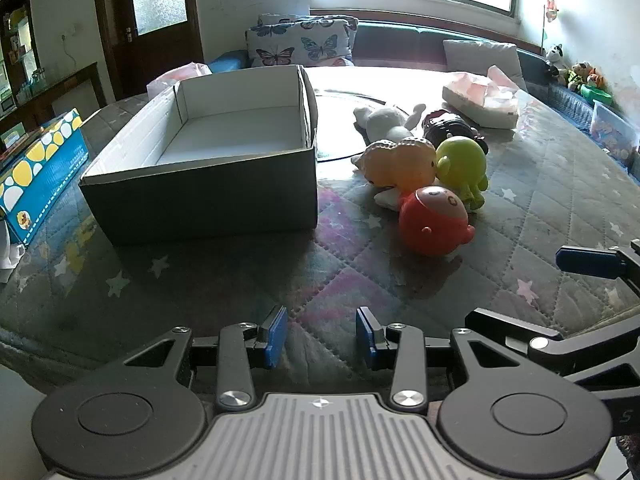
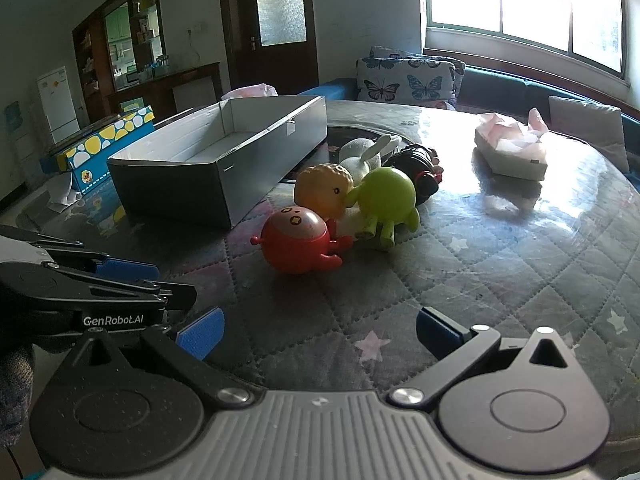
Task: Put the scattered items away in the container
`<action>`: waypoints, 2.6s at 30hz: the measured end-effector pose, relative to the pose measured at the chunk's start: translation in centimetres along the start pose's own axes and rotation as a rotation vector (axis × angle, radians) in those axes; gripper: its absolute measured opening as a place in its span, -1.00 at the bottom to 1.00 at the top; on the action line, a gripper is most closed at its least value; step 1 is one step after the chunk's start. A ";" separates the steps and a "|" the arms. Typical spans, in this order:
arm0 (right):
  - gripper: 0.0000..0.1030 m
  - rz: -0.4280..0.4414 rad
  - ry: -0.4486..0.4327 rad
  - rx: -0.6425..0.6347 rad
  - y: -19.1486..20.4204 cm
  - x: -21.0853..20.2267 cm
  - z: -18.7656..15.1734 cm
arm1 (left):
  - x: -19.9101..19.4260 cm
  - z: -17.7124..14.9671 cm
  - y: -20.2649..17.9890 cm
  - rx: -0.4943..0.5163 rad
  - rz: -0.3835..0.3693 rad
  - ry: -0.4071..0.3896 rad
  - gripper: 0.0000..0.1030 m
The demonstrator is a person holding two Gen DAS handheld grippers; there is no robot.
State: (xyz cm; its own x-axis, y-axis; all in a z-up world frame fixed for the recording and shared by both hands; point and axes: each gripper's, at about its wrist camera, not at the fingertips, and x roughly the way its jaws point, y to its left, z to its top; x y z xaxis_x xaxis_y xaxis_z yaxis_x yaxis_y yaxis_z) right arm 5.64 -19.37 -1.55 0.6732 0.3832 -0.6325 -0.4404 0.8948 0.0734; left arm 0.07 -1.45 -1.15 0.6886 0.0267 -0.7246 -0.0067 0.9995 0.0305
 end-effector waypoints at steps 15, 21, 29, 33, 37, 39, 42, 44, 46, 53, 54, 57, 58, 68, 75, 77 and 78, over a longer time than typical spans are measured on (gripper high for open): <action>1.00 0.004 0.007 0.005 -0.3 0.5 0.3 | 0.2 0.4 0.2 -0.005 0.007 0.002 -0.21; 1.00 0.005 0.012 0.007 -0.3 0.8 0.4 | 0.2 0.6 0.2 -0.007 0.008 0.002 -0.22; 1.00 0.013 0.014 0.011 -0.5 1.2 0.7 | 0.3 1.1 0.3 -0.008 0.008 -0.002 -0.22; 1.00 0.016 0.016 0.013 -0.6 1.5 1.0 | 0.5 1.4 0.4 -0.010 0.005 -0.001 -0.22; 1.00 0.022 0.020 0.018 -0.7 1.9 1.2 | 0.8 1.8 0.6 -0.009 0.005 0.005 -0.22; 1.00 0.026 0.023 0.020 -0.8 2.2 1.4 | 0.9 1.9 0.6 -0.010 0.005 0.007 -0.22; 1.00 0.030 0.030 0.020 -0.8 2.6 1.6 | 1.2 2.2 0.9 -0.012 0.007 0.010 -0.22; 1.00 0.032 0.035 0.019 -0.8 2.8 1.7 | 1.4 2.4 1.1 -0.016 0.009 0.014 -0.22; 1.00 0.035 0.039 0.017 -0.8 3.0 1.9 | 1.6 2.6 1.4 -0.019 0.009 0.015 -0.22; 1.00 0.047 0.046 0.005 -0.6 3.5 2.5 | 1.8 3.5 2.3 -0.032 0.006 0.011 -0.22; 1.00 0.047 0.048 0.004 -0.6 3.6 2.6 | 1.8 3.6 2.4 -0.035 0.005 0.011 -0.22; 0.99 0.051 0.050 0.000 -0.6 3.8 2.9 | 1.7 4.0 2.8 -0.042 -0.001 0.007 -0.22; 0.98 0.053 0.051 -0.001 -0.6 3.9 3.0 | 1.6 4.2 2.8 -0.042 -0.008 0.003 -0.22; 0.81 0.086 0.045 -0.016 -0.5 4.6 3.9 | 0.8 6.2 1.7 0.003 -0.154 0.009 -0.21; 0.68 0.127 0.048 -0.011 -0.9 5.2 4.2 | 1.2 7.3 0.4 0.031 -0.259 0.037 -0.20; 0.61 0.138 0.049 -0.010 -1.1 5.3 4.2 | 1.5 7.6 0.2 0.032 -0.274 0.052 -0.20; 0.59 0.143 0.049 -0.010 -1.1 5.3 4.3 | 1.7 7.7 0.1 0.031 -0.289 0.060 -0.20</action>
State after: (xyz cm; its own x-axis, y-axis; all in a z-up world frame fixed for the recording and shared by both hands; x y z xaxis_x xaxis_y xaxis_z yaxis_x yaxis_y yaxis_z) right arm 12.25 -17.34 -1.73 0.5734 0.4943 -0.6534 -0.5357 0.8296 0.1574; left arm 6.87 -1.48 2.92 0.6147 -0.2570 -0.7457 0.2063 0.9649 -0.1624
